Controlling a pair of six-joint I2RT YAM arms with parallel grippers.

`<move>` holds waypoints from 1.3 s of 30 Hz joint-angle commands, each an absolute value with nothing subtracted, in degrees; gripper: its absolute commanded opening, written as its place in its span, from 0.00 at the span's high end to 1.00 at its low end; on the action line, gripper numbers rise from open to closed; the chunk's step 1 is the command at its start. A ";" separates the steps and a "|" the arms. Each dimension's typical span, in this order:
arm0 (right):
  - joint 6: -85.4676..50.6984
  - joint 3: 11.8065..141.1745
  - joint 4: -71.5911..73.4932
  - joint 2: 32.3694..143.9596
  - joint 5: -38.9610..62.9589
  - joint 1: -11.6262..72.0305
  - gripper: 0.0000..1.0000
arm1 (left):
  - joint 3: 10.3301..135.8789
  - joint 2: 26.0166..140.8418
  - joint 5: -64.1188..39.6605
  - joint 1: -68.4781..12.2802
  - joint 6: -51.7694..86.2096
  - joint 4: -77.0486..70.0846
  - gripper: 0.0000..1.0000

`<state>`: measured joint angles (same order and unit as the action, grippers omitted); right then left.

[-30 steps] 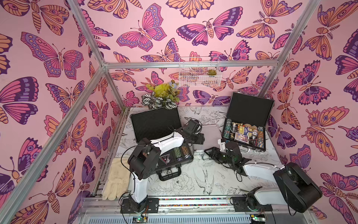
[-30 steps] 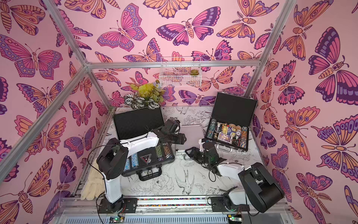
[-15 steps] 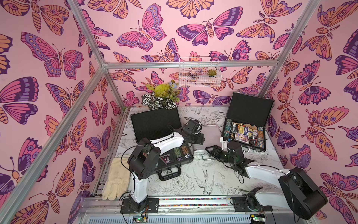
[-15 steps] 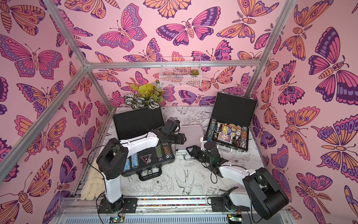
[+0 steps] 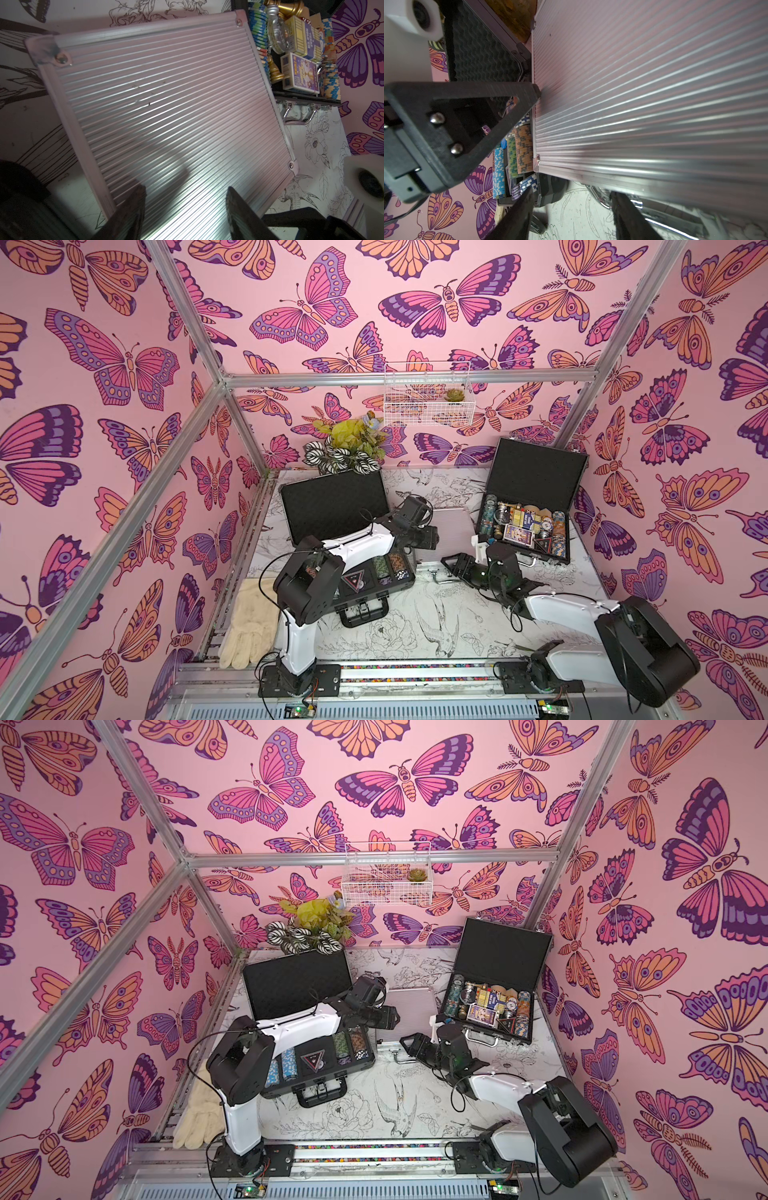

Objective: Close the poker set cases
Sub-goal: Fasten the fastener on the poker set case.

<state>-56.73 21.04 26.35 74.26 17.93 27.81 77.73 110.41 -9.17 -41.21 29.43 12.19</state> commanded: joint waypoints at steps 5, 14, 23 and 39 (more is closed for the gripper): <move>-54.21 22.97 21.30 73.43 15.26 28.60 0.39 | 74.31 113.72 -7.56 -40.34 30.04 22.28 0.37; -54.49 23.30 23.30 76.73 15.60 28.91 0.39 | 73.93 113.78 -7.67 -40.35 30.03 22.11 0.37; -53.64 23.03 16.53 71.27 13.61 29.08 0.40 | 74.09 114.25 -8.23 -40.34 29.93 21.80 0.41; -80.06 21.35 15.34 67.05 -3.84 38.60 0.22 | 72.68 114.18 -8.71 -40.34 30.46 20.82 0.45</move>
<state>-70.85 21.89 17.63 68.20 3.14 37.54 76.93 110.34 -9.21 -40.84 29.52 11.51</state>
